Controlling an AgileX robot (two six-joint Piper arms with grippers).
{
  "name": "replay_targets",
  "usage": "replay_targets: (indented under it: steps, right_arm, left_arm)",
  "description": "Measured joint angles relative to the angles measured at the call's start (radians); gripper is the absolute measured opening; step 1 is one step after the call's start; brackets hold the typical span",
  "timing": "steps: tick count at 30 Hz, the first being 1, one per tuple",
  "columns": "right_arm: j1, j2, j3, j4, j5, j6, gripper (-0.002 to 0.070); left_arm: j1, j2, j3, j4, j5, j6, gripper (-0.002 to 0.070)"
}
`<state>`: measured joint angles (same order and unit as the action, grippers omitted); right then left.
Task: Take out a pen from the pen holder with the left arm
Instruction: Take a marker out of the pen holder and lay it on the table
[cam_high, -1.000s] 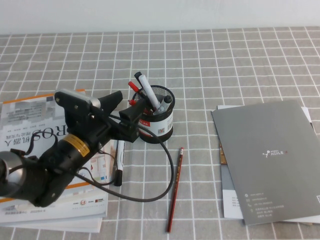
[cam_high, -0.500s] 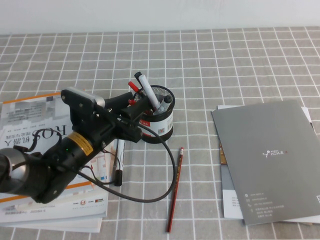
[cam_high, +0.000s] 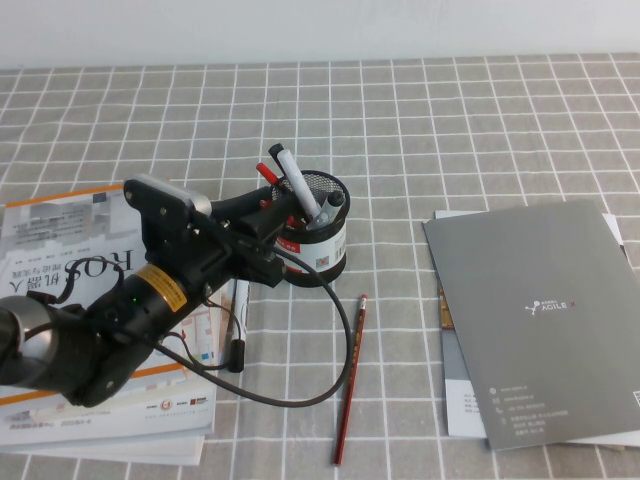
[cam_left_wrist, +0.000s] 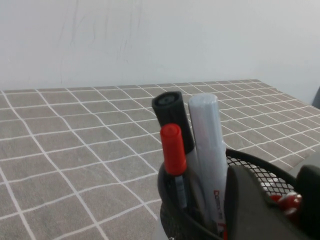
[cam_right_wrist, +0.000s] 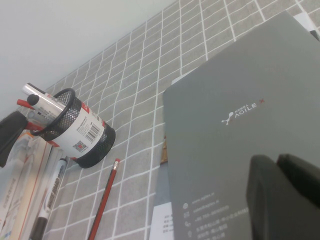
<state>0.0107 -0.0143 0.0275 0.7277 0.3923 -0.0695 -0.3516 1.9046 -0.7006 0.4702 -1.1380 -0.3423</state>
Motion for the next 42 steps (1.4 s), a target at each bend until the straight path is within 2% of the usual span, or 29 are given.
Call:
replay_targets:
  steps: [5, 16, 34, 38, 42]
  right_arm:
    - [0.0, 0.0, 0.0, 0.0, 0.0, 0.0, -0.0013]
    - [0.0, 0.0, 0.0, 0.0, 0.0, 0.0, -0.0013]
    - [0.0, 0.0, 0.0, 0.0, 0.0, 0.0, -0.0013]
    - [0.0, 0.0, 0.0, 0.0, 0.0, 0.0, -0.0013]
    - [0.0, 0.0, 0.0, 0.0, 0.0, 0.0, -0.0013]
  left_arm:
    - [0.0, 0.002, 0.0, 0.0, 0.0, 0.017, 0.0115]
    - [0.0, -0.029, -0.002, 0.001, 0.0, 0.048, 0.0113]
    - [0.0, -0.253, -0.002, 0.049, 0.003, 0.063, 0.0111]
    - [0.0, -0.349, -0.002, 0.094, 0.078, 0.061, 0.011]
    - [0.0, -0.483, -0.002, 0.156, 0.244, -0.011, 0.011]
